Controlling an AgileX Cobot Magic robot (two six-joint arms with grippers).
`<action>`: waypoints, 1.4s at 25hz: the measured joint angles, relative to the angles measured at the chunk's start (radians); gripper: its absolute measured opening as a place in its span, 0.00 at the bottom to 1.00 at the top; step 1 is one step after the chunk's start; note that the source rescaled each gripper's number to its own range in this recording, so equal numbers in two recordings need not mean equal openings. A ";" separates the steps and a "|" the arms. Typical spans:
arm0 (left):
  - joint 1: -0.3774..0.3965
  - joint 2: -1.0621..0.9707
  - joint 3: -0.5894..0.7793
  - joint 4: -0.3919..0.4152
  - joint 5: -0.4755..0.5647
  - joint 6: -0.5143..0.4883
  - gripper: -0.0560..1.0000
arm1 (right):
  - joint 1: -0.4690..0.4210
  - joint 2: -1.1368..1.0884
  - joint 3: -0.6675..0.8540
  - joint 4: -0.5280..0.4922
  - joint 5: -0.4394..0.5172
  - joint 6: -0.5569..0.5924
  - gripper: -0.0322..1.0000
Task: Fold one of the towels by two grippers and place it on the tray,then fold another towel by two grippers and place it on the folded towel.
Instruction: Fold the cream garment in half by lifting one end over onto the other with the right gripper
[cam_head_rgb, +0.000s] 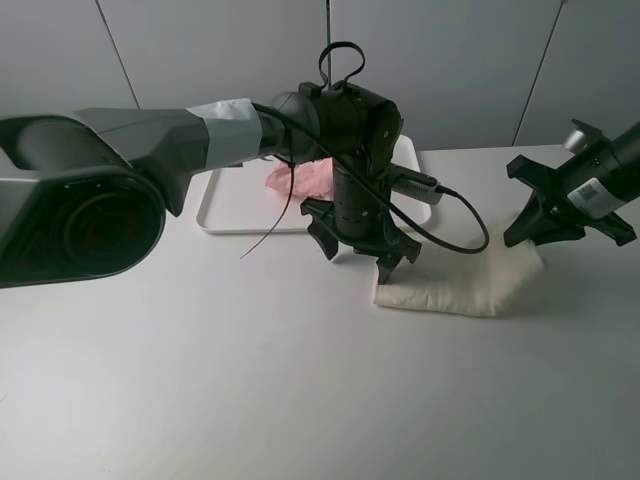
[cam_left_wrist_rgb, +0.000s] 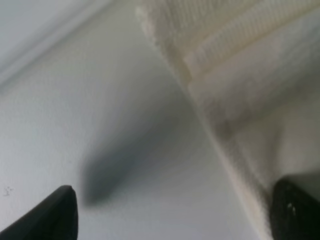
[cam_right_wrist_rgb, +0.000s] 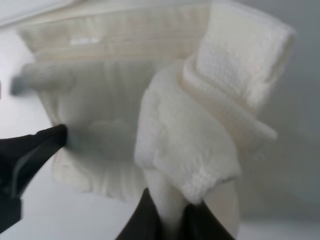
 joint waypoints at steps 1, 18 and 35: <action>0.000 0.000 0.000 0.000 0.002 0.000 0.99 | 0.000 0.000 0.000 0.023 0.012 -0.012 0.08; 0.002 0.000 0.000 -0.008 0.004 0.017 0.99 | 0.025 0.034 0.032 0.284 0.040 -0.173 0.08; 0.036 0.000 0.000 -0.068 0.025 0.024 0.99 | 0.103 0.149 0.162 0.760 0.003 -0.575 0.08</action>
